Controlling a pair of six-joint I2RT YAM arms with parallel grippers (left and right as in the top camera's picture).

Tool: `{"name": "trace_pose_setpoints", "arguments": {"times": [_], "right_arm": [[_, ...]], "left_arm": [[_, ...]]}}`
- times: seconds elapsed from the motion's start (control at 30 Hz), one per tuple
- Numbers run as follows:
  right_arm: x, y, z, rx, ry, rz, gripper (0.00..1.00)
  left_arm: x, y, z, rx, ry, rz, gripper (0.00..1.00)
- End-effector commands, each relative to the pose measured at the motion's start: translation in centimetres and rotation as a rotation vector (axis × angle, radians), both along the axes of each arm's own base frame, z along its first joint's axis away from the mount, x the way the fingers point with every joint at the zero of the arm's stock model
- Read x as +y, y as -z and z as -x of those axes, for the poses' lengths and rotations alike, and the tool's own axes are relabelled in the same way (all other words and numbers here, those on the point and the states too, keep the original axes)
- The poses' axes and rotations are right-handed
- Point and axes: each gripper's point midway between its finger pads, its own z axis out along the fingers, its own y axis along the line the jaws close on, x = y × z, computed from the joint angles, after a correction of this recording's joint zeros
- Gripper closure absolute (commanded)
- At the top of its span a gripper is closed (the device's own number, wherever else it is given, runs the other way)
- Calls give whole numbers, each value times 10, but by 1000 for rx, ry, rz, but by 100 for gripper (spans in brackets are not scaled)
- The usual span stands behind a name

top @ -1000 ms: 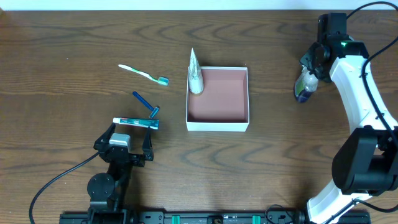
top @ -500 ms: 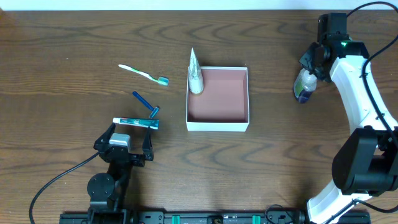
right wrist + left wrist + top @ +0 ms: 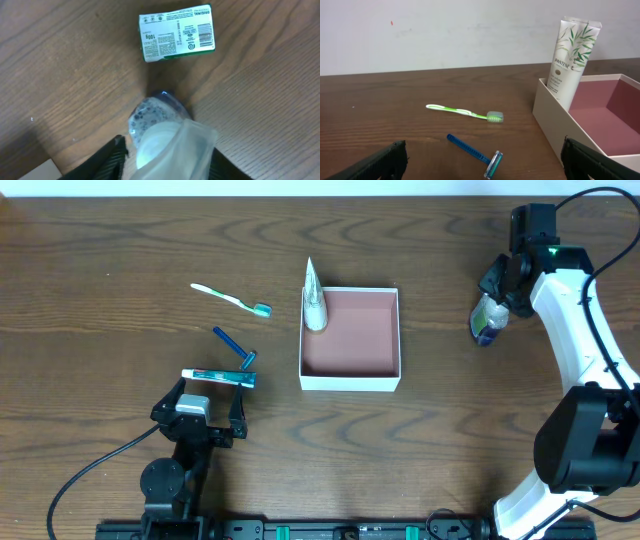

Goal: Pack container
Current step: 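Grasp the foaming soap pump bottle with the right gripper and lift, then carry the soap bottle to the box and lower it beside the tube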

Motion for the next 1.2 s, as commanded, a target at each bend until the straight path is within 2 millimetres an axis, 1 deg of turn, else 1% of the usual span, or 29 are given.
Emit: {"name": "trace_pose_setpoints", "arguments": {"times": [0.0, 0.1, 0.17, 0.3, 0.4, 0.5, 0.6, 0.7, 0.83, 0.87, 1.0, 1.03, 1.07, 1.17], "right_arm": [[3, 1, 1, 9, -31, -10, 69], [3, 1, 1, 8, -34, -8, 85], [4, 1, 0, 7, -43, -8, 91], [4, -1, -2, -1, -70, 3, 93], [5, -6, -6, -20, -103, 11, 94], [5, -15, -10, -53, -132, 22, 94], [7, -31, -14, -105, -161, 35, 96], [16, -54, -20, -179, -230, 46, 98], [35, -94, -23, -296, -293, 60, 99], [44, -108, -23, -339, -325, 62, 99], [77, -153, -15, -467, -393, 60, 99], [89, -166, -11, -502, -417, 55, 98], [100, -176, -6, -531, -432, 43, 98], [129, -195, 4, -593, -450, 3, 98]], "left_arm": [[-1, 16, 1, 44, 10, -14, 2], [-1, 16, 1, 44, 10, -14, 2], [-1, 16, 1, 44, 10, -15, 2], [-1, 16, 1, 44, 10, -14, 2], [-1, 16, 1, 44, 10, -14, 2], [-1, 16, 1, 44, 10, -14, 2], [-1, 16, 1, 44, 10, -14, 2], [-1, 16, 1, 44, 10, -14, 2], [-1, 16, 1, 44, 10, -14, 2], [-1, 16, 1, 44, 10, -14, 2], [-1, 16, 1, 44, 10, -14, 2], [-1, 16, 1, 44, 10, -14, 2], [-1, 16, 1, 44, 10, -14, 2], [-1, 16, 1, 44, 10, -14, 2]]}}
